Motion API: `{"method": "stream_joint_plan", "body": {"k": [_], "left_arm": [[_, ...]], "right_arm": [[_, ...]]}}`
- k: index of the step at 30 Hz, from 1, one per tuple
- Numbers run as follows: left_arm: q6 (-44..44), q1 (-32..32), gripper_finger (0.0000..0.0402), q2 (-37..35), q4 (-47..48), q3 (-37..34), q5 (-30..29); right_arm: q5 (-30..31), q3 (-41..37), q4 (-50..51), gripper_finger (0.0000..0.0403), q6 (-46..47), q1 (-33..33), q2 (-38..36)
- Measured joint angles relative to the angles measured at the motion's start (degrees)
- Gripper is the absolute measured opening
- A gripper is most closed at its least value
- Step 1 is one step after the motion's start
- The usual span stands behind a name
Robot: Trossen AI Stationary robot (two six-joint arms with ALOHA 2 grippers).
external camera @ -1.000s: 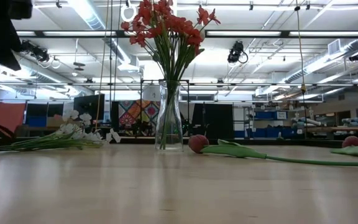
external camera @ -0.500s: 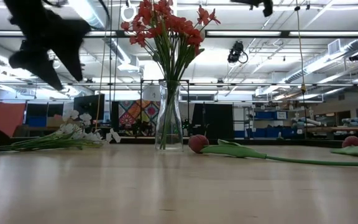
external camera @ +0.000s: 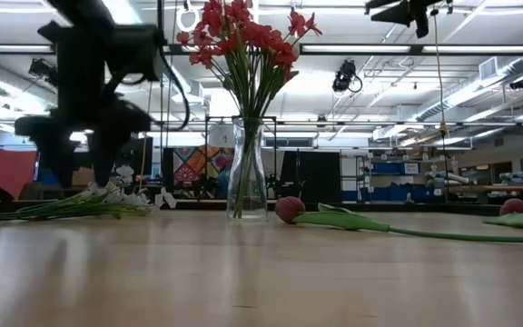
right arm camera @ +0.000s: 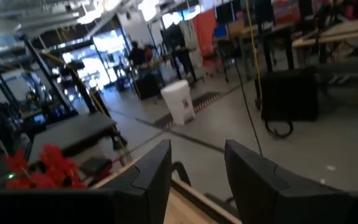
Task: Sort flowers into vase by color
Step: Put the bottom white flowers into the red vase
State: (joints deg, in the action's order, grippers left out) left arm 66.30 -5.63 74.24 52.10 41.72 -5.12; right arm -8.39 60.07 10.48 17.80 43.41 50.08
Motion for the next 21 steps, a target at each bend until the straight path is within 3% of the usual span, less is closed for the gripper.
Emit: {"method": "stream_joint_plan", "body": {"k": [5,10,14,21], "left_arm": [[-0.38,0.0,0.0296,2.25,0.81,-2.9,0.94],[-1.4,-0.11,0.0254,2.31,-4.49,-7.44,0.76],[-0.68,-0.1,0.021,1.86,-9.05,-10.43,1.69],[-1.85,-0.07,0.0105,0.31,-8.27,-10.34,1.91]], "right_arm": [[-2.45,0.0,-1.26,0.0158,0.32,1.83,1.96],[-4.82,0.0,-3.31,0.0158,3.03,2.06,3.72],[-5.73,0.0,-3.82,0.0158,4.96,2.04,4.24],[-6.28,0.0,-4.94,0.0152,9.04,1.98,4.15]]}}
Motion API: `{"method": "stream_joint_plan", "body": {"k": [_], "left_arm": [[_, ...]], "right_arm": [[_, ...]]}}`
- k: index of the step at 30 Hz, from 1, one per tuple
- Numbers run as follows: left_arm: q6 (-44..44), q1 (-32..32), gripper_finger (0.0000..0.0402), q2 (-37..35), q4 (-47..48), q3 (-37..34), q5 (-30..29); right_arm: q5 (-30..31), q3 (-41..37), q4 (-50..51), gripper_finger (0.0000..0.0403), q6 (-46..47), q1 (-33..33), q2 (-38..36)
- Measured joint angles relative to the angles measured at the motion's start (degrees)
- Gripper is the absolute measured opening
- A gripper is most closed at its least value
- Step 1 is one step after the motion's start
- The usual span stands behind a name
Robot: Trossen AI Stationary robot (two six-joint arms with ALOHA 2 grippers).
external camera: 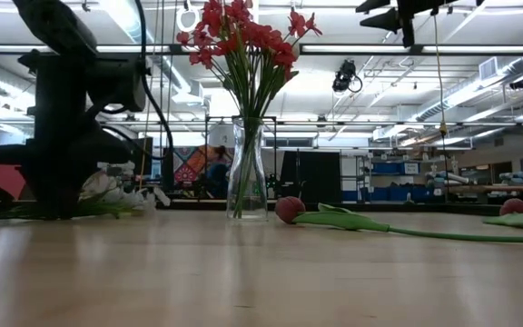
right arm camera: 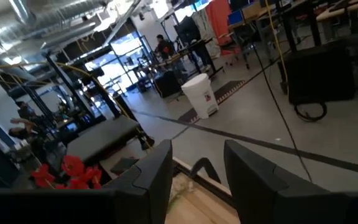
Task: Sort flowers into vase by color
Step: Put the bottom white flowers into the red vase
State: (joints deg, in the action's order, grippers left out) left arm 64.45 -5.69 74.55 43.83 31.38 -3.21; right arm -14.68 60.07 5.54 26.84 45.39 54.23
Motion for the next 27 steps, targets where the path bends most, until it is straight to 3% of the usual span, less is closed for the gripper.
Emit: {"method": "stream_joint_plan", "body": {"k": [5,9,14,22,27], "left_arm": [[0.95,0.87,0.0034,-7.03,3.46,-0.54,0.08],[1.38,2.83,0.0011,-17.54,4.69,-0.31,-0.08],[-0.45,4.61,0.0019,-32.26,4.38,-0.29,-0.6],[-14.8,8.21,0.0014,-52.89,2.92,5.19,-4.86],[-23.62,10.02,0.0013,-58.23,-11.91,4.78,-4.45]], "right_arm": [[0.06,0.0,0.24,0.0151,2.31,-1.67,-0.02],[2.5,-0.04,0.25,0.0151,9.49,-5.29,-0.4],[11.97,-0.04,0.09,0.0151,13.17,-13.18,-1.77],[26.34,-0.04,-0.48,0.0151,17.07,-27.75,-1.9],[41.29,-0.04,-4.72,0.0151,12.99,-38.92,-0.82]]}}
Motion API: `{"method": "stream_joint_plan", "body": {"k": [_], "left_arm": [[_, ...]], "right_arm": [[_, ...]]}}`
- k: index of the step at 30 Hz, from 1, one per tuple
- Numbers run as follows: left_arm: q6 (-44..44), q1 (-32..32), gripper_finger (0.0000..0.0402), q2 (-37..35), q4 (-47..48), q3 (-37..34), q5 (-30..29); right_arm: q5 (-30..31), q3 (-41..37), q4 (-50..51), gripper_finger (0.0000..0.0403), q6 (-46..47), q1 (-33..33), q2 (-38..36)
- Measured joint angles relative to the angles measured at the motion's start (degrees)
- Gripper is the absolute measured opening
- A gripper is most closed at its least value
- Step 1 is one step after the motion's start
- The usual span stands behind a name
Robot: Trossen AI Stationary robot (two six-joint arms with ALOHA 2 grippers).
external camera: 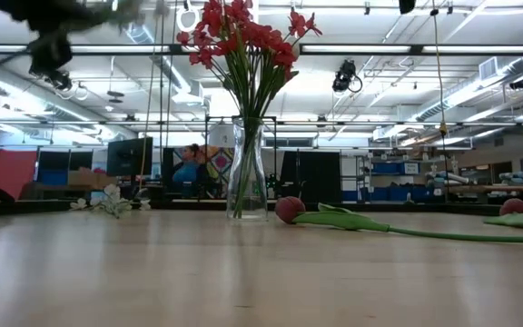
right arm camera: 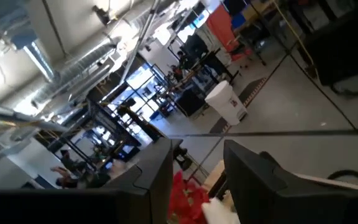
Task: Sort flowers into vase by color
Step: Put the bottom white flowers into the red vase
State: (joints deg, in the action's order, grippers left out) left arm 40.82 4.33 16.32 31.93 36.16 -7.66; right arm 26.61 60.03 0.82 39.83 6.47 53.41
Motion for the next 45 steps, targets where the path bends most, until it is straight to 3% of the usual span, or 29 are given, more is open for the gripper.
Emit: {"method": "stream_joint_plan", "body": {"k": [6,13,20,26,30,45], "left_arm": [[-11.79,5.37,0.0013,4.74,-21.09,-2.12,8.62],[-22.99,18.27,0.0021,9.58,-28.39,-2.1,12.11],[-28.99,32.83,0.0017,15.44,-28.22,-2.54,-2.83],[-29.82,39.93,0.0017,15.25,-36.75,-10.25,-12.96],[-30.93,42.94,0.0016,13.21,-41.79,-14.02,-15.28],[-31.36,45.13,0.0024,11.05,-33.53,-15.17,-16.5]], "right_arm": [[9.47,0.0,-2.97,0.0151,-3.92,-8.61,1.41],[16.21,0.0,-2.64,0.0151,-6.16,-15.34,3.16],[20.35,0.0,-1.7,0.0151,-7.04,-18.86,4.87],[22.27,0.0,-2.96,0.0151,-6.43,-20.36,5.1],[22.91,0.0,-4.45,0.0151,-6.47,-21.1,5.11],[20.75,0.0,-5.54,0.0151,-5.56,-21.13,5.09]]}}
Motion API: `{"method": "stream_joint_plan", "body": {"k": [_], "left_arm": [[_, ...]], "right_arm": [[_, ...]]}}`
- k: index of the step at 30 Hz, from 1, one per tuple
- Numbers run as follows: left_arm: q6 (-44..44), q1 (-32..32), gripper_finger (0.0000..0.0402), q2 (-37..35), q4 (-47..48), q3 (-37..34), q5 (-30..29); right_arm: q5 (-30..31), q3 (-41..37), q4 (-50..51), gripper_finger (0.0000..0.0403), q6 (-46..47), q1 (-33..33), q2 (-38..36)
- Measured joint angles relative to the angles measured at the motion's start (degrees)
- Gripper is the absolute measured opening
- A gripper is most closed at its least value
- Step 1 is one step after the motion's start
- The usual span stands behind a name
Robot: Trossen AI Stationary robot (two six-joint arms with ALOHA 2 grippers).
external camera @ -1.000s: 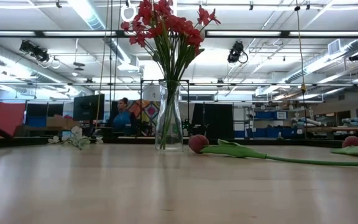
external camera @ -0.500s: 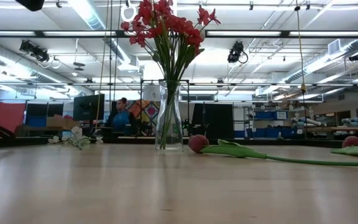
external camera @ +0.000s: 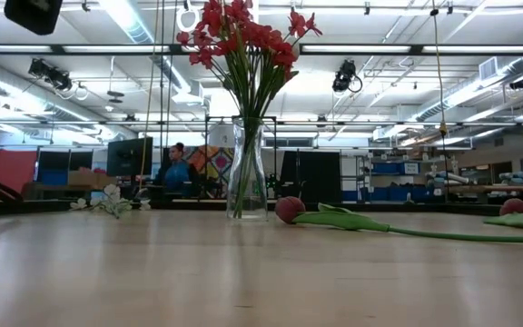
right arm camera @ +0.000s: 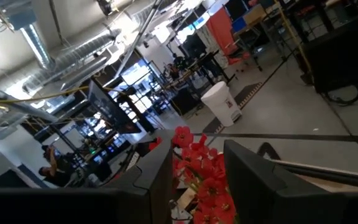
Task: Sort flowers into vase by color
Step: Put the bottom white flowers into the red vase
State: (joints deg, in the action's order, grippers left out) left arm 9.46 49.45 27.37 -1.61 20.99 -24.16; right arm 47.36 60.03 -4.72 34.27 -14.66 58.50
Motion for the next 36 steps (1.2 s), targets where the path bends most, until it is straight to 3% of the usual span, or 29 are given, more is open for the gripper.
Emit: {"method": "stream_joint_plan", "body": {"k": [8,16,23,30,36], "left_arm": [[1.92,-0.02,0.0071,-0.02,1.75,0.0,0.04],[0.3,0.0,0.0153,-0.07,2.46,0.0,2.24],[4.68,-0.02,0.0226,-0.17,3.32,0.58,4.8],[10.26,-0.02,0.029,0.06,21.31,10.02,10.41],[12.28,-0.04,0.0302,0.38,37.35,19.02,10.81]], "right_arm": [[-1.98,0.0,0.03,0.0151,2.37,-1.28,0.22],[-1.84,0.0,-0.45,0.0151,3.7,-2.05,0.22],[-1.84,0.0,-0.69,0.0151,3.68,-2.47,0.22],[-1.87,0.0,-0.69,0.0151,3.18,-2.47,0.22],[-2.04,0.0,-0.66,0.0151,1.98,-2.47,0.22]]}}
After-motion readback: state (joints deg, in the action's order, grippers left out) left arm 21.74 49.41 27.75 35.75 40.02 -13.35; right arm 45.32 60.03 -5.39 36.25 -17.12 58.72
